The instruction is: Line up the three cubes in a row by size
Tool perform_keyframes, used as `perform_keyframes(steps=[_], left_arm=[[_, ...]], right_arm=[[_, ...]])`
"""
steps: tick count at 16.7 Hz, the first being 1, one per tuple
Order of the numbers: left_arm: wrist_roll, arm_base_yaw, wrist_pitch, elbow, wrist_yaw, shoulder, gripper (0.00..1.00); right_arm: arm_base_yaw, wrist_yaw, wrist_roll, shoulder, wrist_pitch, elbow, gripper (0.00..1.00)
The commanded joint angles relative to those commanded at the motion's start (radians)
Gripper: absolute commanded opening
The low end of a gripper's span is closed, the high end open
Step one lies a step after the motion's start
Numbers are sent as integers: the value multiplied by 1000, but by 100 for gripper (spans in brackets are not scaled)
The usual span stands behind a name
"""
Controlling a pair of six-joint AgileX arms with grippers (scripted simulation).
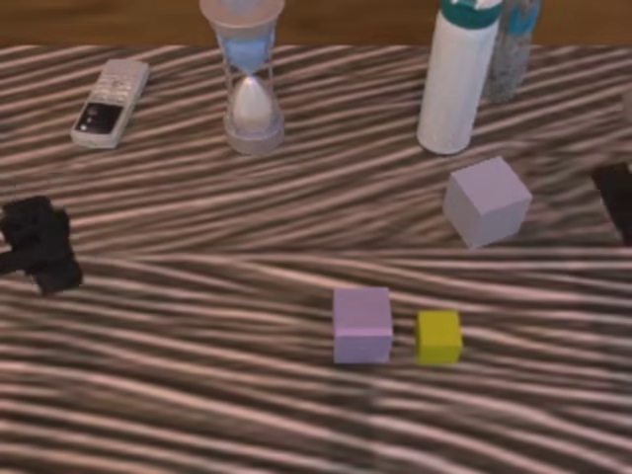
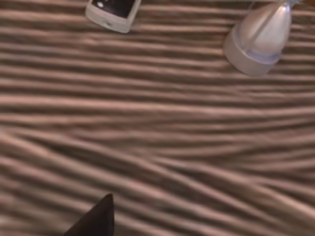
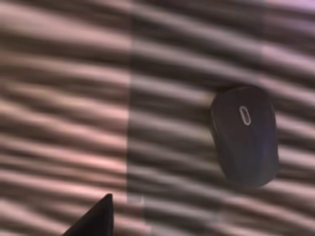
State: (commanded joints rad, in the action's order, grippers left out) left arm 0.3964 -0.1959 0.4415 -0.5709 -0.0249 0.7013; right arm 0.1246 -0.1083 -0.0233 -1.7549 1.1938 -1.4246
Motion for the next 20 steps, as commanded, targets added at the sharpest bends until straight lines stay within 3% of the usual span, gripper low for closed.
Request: perform_keyframes(steps=[5, 10, 13, 20], left_arm=[[-195, 123, -220, 326, 9, -373, 100], [-349, 198, -390, 522, 21, -626, 100], [-392, 215, -437, 567, 25, -695, 100], [-396, 216, -441, 571, 25, -701, 100]], right_arm=[[83, 26, -34, -426, 185, -463, 100], [158, 79, -58, -663, 226, -805, 100], [182, 100, -64, -717, 221, -888, 100], [180, 101, -64, -719, 217, -890, 100]])
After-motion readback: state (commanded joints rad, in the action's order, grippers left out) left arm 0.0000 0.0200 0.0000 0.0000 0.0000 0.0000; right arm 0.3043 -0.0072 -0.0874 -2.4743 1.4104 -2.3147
